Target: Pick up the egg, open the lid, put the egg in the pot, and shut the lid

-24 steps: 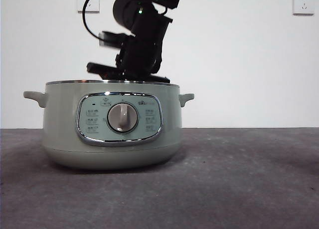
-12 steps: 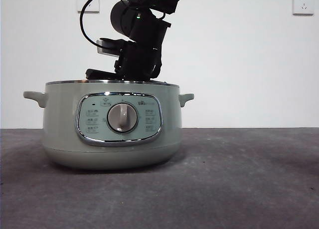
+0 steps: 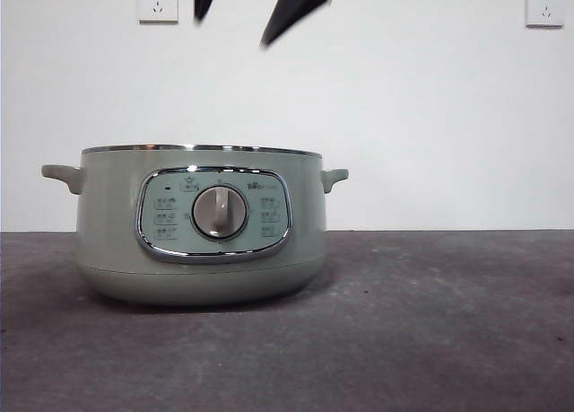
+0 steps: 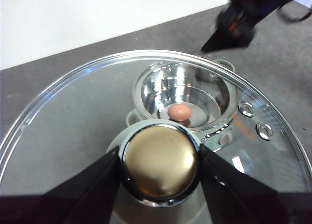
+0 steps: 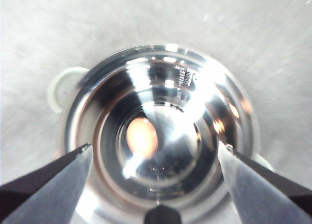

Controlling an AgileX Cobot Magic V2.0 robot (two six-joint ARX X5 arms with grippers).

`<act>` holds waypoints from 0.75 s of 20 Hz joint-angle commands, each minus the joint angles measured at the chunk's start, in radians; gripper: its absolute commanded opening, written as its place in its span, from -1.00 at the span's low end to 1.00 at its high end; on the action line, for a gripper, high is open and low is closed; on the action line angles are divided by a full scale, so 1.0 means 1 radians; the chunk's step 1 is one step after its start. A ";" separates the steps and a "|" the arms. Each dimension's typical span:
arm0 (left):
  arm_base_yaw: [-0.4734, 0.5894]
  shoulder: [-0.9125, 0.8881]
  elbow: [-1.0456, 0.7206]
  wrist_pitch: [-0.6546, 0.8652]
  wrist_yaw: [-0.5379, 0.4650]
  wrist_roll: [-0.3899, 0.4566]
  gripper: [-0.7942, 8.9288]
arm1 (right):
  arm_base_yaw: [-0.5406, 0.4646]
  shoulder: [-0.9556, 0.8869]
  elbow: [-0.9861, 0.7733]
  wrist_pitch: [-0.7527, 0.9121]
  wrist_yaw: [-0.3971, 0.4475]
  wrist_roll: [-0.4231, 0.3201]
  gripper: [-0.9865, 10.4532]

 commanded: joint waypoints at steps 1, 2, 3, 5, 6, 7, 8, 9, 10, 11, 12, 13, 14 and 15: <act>0.002 0.010 0.008 0.077 0.046 0.001 -0.85 | 0.000 -0.033 -0.005 -0.061 -0.002 -0.039 -0.06; 0.002 0.022 0.008 0.090 0.054 0.009 -0.85 | 0.000 -0.058 -0.006 -0.085 -0.002 -0.046 -0.06; 0.002 0.036 0.008 0.100 0.056 0.016 -0.85 | 0.000 -0.088 -0.008 -0.105 -0.003 -0.048 -0.06; 0.002 0.070 0.008 0.117 0.064 0.021 -0.85 | 0.000 -0.138 -0.009 -0.151 -0.003 -0.053 -0.06; 0.000 0.089 0.008 0.127 0.064 0.023 -0.85 | 0.000 -0.163 -0.009 -0.183 -0.003 -0.056 -0.06; -0.006 0.109 0.008 0.138 0.064 0.024 -0.85 | 0.000 -0.187 -0.015 -0.192 -0.006 -0.056 -0.06; -0.013 0.132 0.008 0.154 0.065 0.027 -0.85 | 0.000 -0.225 -0.035 -0.192 -0.023 -0.059 -0.07; -0.023 0.151 0.008 0.171 0.067 0.032 -0.85 | 0.000 -0.263 -0.067 -0.192 -0.032 -0.058 -0.07; -0.034 0.177 0.008 0.190 0.072 0.034 -0.85 | 0.000 -0.306 -0.112 -0.192 -0.031 -0.058 -0.07; -0.043 0.200 0.008 0.212 0.090 0.040 -0.85 | 0.000 -0.358 -0.174 -0.183 -0.029 -0.054 -0.07; -0.052 0.225 0.008 0.234 0.112 0.041 -0.85 | 0.000 -0.417 -0.254 -0.159 -0.029 -0.051 -0.07; -0.060 0.251 0.008 0.258 0.116 0.043 -0.85 | 0.001 -0.484 -0.349 -0.124 -0.029 -0.041 -0.07; -0.067 0.281 0.008 0.280 0.116 0.051 -0.85 | 0.001 -0.558 -0.458 -0.074 -0.029 -0.023 -0.07; -0.072 0.307 0.008 0.297 0.116 0.054 -0.85 | 0.001 -0.627 -0.560 -0.022 -0.029 -0.007 -0.07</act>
